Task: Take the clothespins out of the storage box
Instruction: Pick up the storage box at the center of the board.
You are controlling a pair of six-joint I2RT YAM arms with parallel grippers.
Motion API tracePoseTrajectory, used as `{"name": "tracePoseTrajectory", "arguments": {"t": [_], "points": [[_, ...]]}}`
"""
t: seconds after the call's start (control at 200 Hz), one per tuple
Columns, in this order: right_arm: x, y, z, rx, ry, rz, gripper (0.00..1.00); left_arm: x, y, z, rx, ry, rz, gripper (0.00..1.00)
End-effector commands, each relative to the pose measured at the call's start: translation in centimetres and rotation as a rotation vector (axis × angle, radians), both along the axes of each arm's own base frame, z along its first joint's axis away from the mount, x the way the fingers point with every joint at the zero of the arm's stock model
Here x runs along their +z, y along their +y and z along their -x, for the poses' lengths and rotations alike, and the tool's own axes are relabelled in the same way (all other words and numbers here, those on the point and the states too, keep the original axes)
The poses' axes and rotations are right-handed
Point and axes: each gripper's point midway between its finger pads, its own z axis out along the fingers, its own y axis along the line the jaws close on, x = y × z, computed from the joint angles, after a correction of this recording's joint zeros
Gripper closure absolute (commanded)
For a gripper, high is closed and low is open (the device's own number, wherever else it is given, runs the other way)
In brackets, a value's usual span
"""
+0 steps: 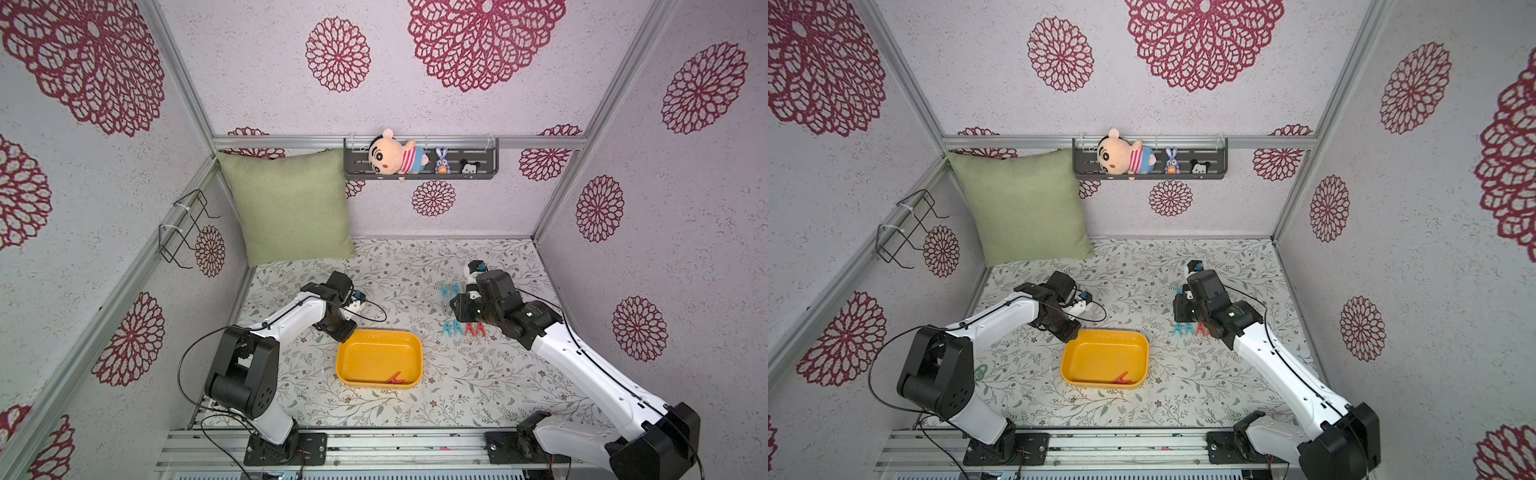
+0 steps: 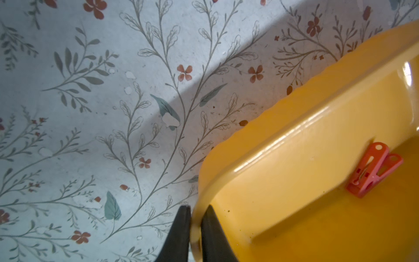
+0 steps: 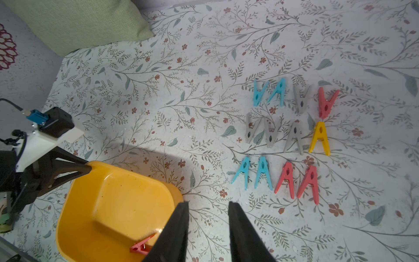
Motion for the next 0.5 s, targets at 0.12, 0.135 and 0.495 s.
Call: {"name": "tracePoseTrajectory", "arguments": {"t": [0.12, 0.135, 0.495], "points": [[2.0, 0.7, 0.9, -0.006, -0.053, -0.153, 0.65, 1.7, 0.8, -1.0, 0.034, -0.122, -0.027, 1.0], [2.1, 0.8, 1.0, -0.003, -0.055, -0.166, 0.65, 1.8, 0.9, -1.1, 0.034, -0.128, -0.029, 1.0], [-0.3, 6.6, 4.7, 0.111, 0.0, -0.336, 0.64, 6.0, 2.9, -2.5, 0.055, -0.353, -0.092, 1.0]]}}
